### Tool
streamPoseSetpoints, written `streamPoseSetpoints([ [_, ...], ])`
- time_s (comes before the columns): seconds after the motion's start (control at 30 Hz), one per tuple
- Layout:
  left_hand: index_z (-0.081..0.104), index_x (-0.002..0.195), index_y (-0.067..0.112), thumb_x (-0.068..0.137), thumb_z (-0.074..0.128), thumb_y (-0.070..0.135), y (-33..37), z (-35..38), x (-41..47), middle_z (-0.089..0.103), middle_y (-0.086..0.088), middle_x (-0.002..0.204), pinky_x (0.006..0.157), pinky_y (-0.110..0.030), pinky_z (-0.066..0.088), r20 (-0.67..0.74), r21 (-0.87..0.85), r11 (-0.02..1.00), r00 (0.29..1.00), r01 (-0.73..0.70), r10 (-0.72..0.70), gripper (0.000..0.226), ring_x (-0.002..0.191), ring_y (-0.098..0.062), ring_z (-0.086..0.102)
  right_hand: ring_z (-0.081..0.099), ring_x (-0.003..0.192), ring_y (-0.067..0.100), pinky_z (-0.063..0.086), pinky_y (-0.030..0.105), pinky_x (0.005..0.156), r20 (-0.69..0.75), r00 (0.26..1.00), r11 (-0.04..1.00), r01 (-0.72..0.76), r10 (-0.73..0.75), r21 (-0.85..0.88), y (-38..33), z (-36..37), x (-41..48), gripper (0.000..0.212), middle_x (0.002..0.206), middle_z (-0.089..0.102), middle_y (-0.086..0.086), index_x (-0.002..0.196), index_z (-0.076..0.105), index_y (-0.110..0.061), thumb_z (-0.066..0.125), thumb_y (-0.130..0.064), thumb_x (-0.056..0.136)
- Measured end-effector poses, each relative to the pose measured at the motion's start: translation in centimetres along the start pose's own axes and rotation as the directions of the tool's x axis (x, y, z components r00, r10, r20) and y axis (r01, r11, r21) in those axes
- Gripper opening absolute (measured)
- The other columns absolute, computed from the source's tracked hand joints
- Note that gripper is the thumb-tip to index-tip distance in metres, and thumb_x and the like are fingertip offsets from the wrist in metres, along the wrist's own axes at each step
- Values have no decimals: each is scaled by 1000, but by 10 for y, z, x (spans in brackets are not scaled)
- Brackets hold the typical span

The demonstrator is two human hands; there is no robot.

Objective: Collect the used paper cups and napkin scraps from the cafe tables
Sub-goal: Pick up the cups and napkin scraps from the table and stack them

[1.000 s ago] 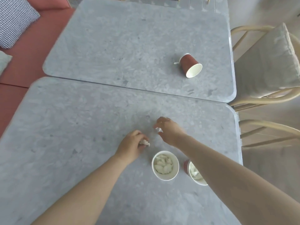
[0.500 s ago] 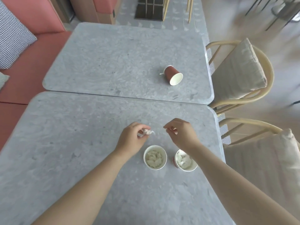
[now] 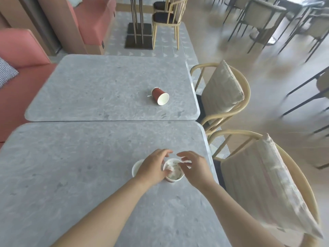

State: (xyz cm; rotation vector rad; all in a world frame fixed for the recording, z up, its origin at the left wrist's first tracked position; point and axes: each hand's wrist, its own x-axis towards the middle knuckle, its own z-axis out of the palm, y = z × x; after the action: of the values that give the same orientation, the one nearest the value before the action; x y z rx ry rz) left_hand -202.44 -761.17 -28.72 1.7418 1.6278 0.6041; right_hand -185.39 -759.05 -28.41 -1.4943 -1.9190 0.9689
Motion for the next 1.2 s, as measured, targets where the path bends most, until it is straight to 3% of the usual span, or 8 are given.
streamPoseSetpoints([
  [0.17, 49, 125, 28, 76, 69, 17, -10, -12, 1, 53, 9, 111, 79, -18, 41, -26, 66, 998, 1000, 11, -9, 54, 86, -7, 53, 59, 83, 5, 48, 9, 72, 27, 999, 999, 17, -16, -36, 4, -2, 2, 26, 96, 58, -15, 100, 66, -23, 62, -6, 82],
  [0.4, 51, 121, 23, 82, 63, 25, -30, -41, 34, 56, 4, 113, 82, -27, 44, -48, 153, 987, 998, 58, -51, 41, 91, -11, 54, 57, 85, 8, 48, 19, 75, 98, 994, 995, 50, -41, -87, 2, 6, 50, 19, 102, 62, -5, 102, 65, -21, 65, -16, 83],
  [0.5, 49, 124, 21, 85, 59, 28, -44, -49, 56, 53, -1, 123, 92, -33, 44, 19, 236, 968, 996, 84, -91, 41, 108, -16, 53, 56, 84, 9, 48, 23, 77, 84, 995, 993, 55, -47, -100, 7, 12, 83, 17, 102, 64, -5, 101, 65, -20, 65, -24, 84],
  [0.67, 41, 133, 21, 90, 50, 41, -81, -60, 101, 39, -3, 138, 98, -42, 41, 197, 554, 830, 957, 69, -212, 48, 125, -25, 40, 55, 83, 6, 49, 25, 76, 81, 997, 992, 28, -18, -122, 28, 21, 136, 14, 96, 57, -13, 97, 66, -25, 65, -29, 83],
  [0.8, 39, 132, 19, 91, 47, 42, -108, -58, 142, 37, -4, 138, 95, -42, 42, 109, 622, 773, 964, 126, -244, 48, 126, -25, 37, 56, 87, 9, 47, 25, 77, 121, 992, 988, 42, -24, -149, 38, 32, 191, 16, 99, 57, -12, 99, 65, -26, 65, -29, 83],
  [0.93, 30, 138, 17, 92, 42, 43, -130, -50, 181, 26, -3, 148, 99, -44, 38, -13, 657, 739, 982, 152, -191, 55, 134, -25, 27, 55, 86, 11, 47, 25, 76, 86, 995, 984, 66, -53, -164, 44, 45, 246, 18, 105, 55, -7, 102, 64, -21, 64, -25, 84],
  [1.07, 15, 145, 19, 93, 36, 47, -149, -45, 222, 7, -4, 156, 107, -51, 28, -36, 657, 733, 979, 176, -202, 63, 142, -28, 9, 53, 102, 24, 46, 35, 84, 70, 993, 958, 114, -99, -263, 47, 60, 294, 38, 124, 48, 4, 119, 54, -14, 63, -23, 84],
  [1.2, 11, 145, 20, 92, 35, 51, -168, -46, 253, 3, -6, 157, 109, -53, 23, -66, 611, 757, 968, 232, -243, 66, 143, -30, 6, 47, 114, 30, 44, 38, 89, -36, 995, 960, 84, -97, -268, 49, 67, 339, 53, 133, 38, 9, 129, 40, -8, 62, -16, 82],
])
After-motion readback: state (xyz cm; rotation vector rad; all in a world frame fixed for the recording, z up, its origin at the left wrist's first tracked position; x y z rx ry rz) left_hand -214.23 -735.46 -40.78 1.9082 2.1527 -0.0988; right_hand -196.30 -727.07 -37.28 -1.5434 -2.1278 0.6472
